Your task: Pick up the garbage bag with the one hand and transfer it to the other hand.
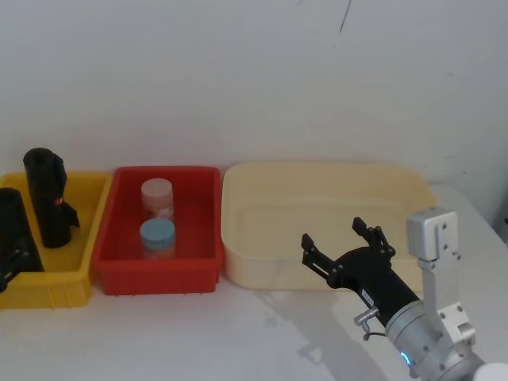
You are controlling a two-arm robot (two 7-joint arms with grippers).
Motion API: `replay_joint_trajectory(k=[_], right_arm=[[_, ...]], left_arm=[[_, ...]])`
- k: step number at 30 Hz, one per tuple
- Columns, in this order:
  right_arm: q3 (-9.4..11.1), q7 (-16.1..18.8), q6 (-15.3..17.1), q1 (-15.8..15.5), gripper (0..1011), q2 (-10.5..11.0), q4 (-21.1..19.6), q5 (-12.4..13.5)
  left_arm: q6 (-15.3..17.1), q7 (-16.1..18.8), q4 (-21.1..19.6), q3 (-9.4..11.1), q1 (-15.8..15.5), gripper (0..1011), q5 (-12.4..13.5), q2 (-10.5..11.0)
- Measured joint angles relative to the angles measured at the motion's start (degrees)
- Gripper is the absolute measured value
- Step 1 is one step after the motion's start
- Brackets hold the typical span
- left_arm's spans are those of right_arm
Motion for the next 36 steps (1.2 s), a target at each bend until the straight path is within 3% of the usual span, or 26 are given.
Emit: replay_joint_trajectory(k=[12, 36], right_arm=[[0.0, 0.0, 0.0, 0.0, 1000, 0.0, 0.0, 0.0], [0.0, 0.0, 0.0, 0.0, 1000, 0.0, 0.0, 0.0]], left_arm=[[0.7, -0.5, 2.8, -0.6, -2.2, 1001, 0.2, -0.5], [-0.7, -3.6, 10.1, 2.7, -9.5, 992, 4.1, -2.4]])
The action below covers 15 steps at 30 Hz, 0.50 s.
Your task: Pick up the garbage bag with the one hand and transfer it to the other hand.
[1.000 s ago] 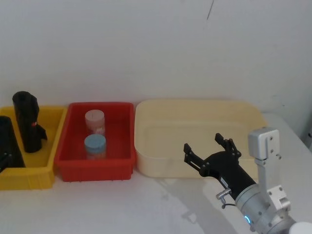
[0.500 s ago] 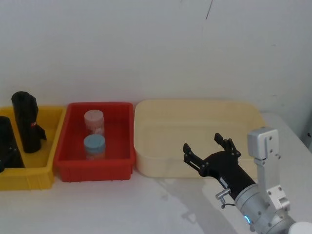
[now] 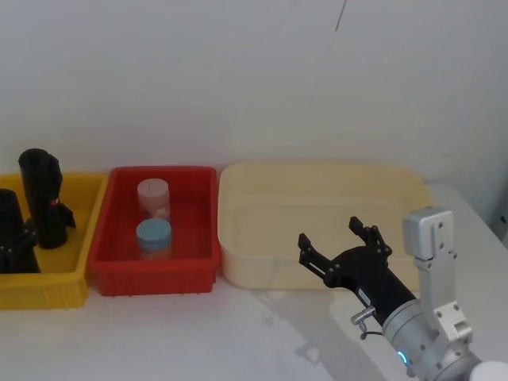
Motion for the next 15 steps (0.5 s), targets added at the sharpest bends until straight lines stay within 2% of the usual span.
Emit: replay_joint_trajectory(k=[3, 8, 9, 10, 11, 15], right_arm=[[0.0, 0.0, 0.0, 0.0, 1000, 0.0, 0.0, 0.0], [0.0, 0.0, 0.0, 0.0, 1000, 0.0, 0.0, 0.0], [0.0, 0.0, 0.0, 0.0, 1001, 0.0, 0.0, 0.0], [0.0, 0.0, 0.0, 0.0, 1000, 0.0, 0.0, 0.0], [0.0, 0.0, 0.0, 0.0, 1001, 0.0, 0.0, 0.0], [0.0, 0.0, 0.0, 0.0, 1000, 0.0, 0.0, 0.0]], left_arm=[[-0.1, 0.0, 0.4, 0.2, -0.4, 951, 0.3, -0.1], [-0.2, -0.1, 1.1, 0.5, -1.1, 827, 0.9, -0.3], [-0.3, -0.1, 1.3, 0.6, -1.2, 777, 1.1, -0.3], [-0.3, -0.1, 1.3, 0.6, -1.3, 777, 1.1, -0.3], [-0.3, -0.1, 1.4, 0.6, -1.4, 719, 1.2, -0.3], [-0.3, -0.2, 1.7, 0.8, -1.7, 612, 1.4, -0.4]])
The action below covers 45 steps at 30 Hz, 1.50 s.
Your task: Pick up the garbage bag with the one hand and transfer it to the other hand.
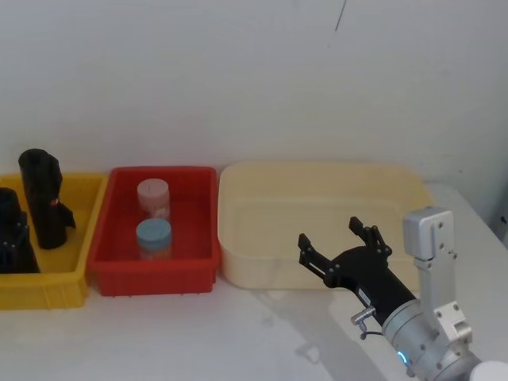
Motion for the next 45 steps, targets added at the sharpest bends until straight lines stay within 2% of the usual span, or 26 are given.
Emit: replay_joint_trajectory(k=[12, 22, 30, 39, 45], right_arm=[[0.0, 0.0, 0.0, 0.0, 1001, 0.0, 0.0, 0.0], [0.0, 0.0, 0.0, 0.0, 1001, 0.0, 0.0, 0.0], [0.0, 0.0, 0.0, 0.0, 1000, 0.0, 0.0, 0.0], [0.0, 0.0, 0.0, 0.0, 1001, 0.0, 0.0, 0.0], [0.0, 0.4, 0.1, 0.0, 1001, 0.1, 0.0, 0.0]], left_arm=[[0.5, -0.4, -1.3, -0.4, 0.0, 517, 0.1, 0.2], [2.9, -1.5, -6.2, -1.4, -1.4, 466, 0.0, 1.2], [6.3, -3.5, -10.6, -2.4, -4.6, 431, -1.2, 1.7], [9.7, -5.5, -12.6, -2.2, -8.2, 431, -3.2, 0.2], [12.6, -6.8, -12.5, -1.0, -10.6, 431, -4.7, -1.9]])
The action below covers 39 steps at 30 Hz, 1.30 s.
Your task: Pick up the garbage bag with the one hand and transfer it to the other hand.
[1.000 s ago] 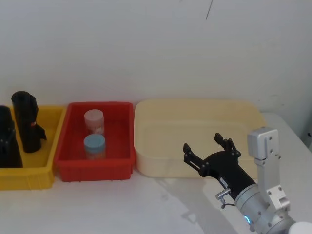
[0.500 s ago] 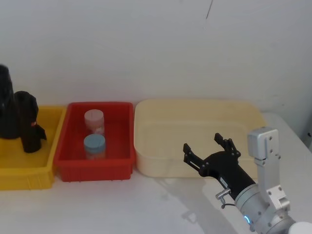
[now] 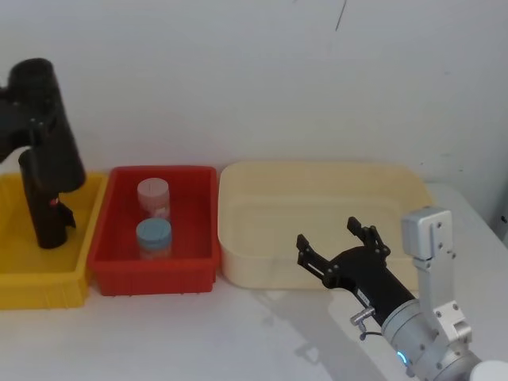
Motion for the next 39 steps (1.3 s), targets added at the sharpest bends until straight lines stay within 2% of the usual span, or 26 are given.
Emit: replay_joint_trajectory(k=[13, 22, 29, 39], right_arm=[[-0.9, 5.4, 2.0, 1.7, 1001, 1.5, -1.5, 1.5], [-2.3, 9.9, 5.7, 4.5, 1001, 2.1, -2.4, 4.1], [-3.5, 11.3, 10.6, 7.2, 1001, 1.1, -2.1, 6.8], [-5.1, 11.0, 14.4, 10.2, 1001, -1.1, 0.3, 8.7]], left_arm=[[3.2, -2.8, 2.8, 3.8, -3.3, 431, -1.9, -4.0], [3.9, -4.6, 3.7, 5.8, -4.6, 431, -3.2, -5.3], [4.5, -5.8, 3.5, 7.1, -4.9, 431, -4.1, -5.8], [5.0, -7.0, 2.1, 8.2, -4.8, 431, -5.0, -5.5]])
